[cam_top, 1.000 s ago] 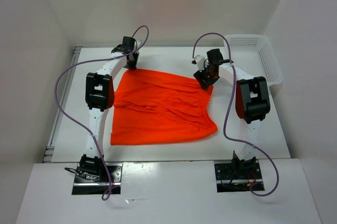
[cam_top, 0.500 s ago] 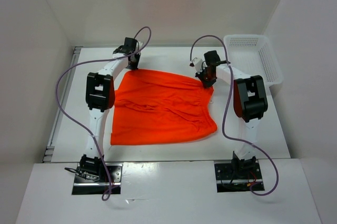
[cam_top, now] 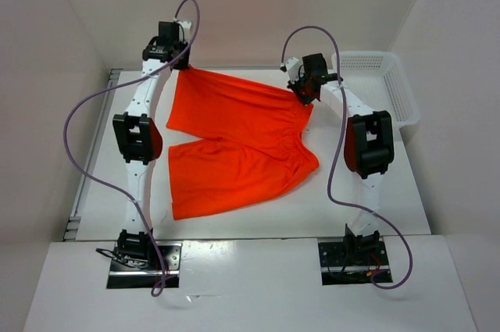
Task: Fold and stack the shorts
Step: Fold the shorts
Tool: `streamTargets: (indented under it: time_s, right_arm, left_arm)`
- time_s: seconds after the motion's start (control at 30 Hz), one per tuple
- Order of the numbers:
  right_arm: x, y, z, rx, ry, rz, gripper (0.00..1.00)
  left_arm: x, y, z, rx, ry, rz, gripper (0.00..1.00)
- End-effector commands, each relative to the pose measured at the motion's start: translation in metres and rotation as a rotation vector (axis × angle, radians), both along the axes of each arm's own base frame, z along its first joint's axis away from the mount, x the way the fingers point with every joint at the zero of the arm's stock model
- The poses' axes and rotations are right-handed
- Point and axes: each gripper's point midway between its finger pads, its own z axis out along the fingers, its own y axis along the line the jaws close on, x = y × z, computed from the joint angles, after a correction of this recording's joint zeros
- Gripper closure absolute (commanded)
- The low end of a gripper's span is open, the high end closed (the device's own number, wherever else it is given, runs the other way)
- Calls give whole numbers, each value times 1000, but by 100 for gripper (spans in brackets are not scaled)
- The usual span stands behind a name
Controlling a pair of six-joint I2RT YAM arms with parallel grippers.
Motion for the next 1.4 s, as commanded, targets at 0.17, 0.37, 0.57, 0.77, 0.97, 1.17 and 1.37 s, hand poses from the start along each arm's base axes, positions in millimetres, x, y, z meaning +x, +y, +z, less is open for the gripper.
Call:
streamTargets:
  time_s: [0.17, 0.37, 0.57, 0.77, 0.97, 1.17, 1.37]
  right_arm:
    - [-8, 6, 103, -18, -213, 49, 100]
    - [-79, 4, 95, -122, -178, 161, 100]
    - [-146, 21, 81, -200, -161, 338, 100]
    - [-209, 39, 40, -235, -66, 495, 100]
    - [-226, 26, 19, -316, -6, 551, 100]
    - [-233, 19, 12, -356, 31, 578, 100]
    - [-234, 11, 7, -401, 29, 588, 100]
  left_arm:
    - [-67, 10, 107, -39, -57, -25, 100]
    - [-202, 9, 40, -24, 157, -43, 100]
    - [-291, 8, 19, -41, 244, -74, 100]
    - [-362, -1, -20, -57, 379, -127, 100]
    - [-386, -1, -24, -70, 416, -139, 100]
    - [-426, -21, -45, -95, 553, -230, 100]
    - [-430, -13, -54, -47, 561, -211, 100]
